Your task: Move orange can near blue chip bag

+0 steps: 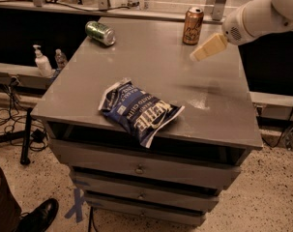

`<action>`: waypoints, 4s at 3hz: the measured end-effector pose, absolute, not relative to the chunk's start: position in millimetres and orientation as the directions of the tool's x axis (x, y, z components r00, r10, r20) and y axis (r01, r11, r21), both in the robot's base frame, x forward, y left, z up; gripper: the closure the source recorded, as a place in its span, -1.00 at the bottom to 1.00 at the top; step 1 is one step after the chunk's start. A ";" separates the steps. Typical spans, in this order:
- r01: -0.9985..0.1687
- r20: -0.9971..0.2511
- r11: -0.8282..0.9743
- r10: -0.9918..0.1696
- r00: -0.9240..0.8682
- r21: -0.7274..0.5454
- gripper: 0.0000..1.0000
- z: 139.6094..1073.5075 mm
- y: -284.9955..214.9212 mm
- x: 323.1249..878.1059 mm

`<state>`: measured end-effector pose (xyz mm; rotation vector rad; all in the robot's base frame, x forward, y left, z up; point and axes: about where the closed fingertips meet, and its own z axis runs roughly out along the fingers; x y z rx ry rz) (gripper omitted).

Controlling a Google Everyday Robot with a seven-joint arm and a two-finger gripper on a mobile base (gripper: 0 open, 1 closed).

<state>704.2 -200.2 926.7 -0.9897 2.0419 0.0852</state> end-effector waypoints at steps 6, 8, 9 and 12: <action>-0.486 -0.975 0.874 -0.118 -0.187 -0.013 -0.65 892.5 -184.7 886.8; -0.462 -0.979 0.887 -0.097 -0.180 -0.003 0.28 888.7 -191.8 891.7; -0.451 -0.978 0.893 -0.095 -0.187 0.000 0.77 888.0 -199.2 882.1; -0.533 -0.988 0.845 -0.032 -0.153 0.055 1.00 939.9 -194.0 807.6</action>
Offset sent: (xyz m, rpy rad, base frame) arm 0.1153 0.0133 -0.0327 0.4404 -0.1529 -0.1590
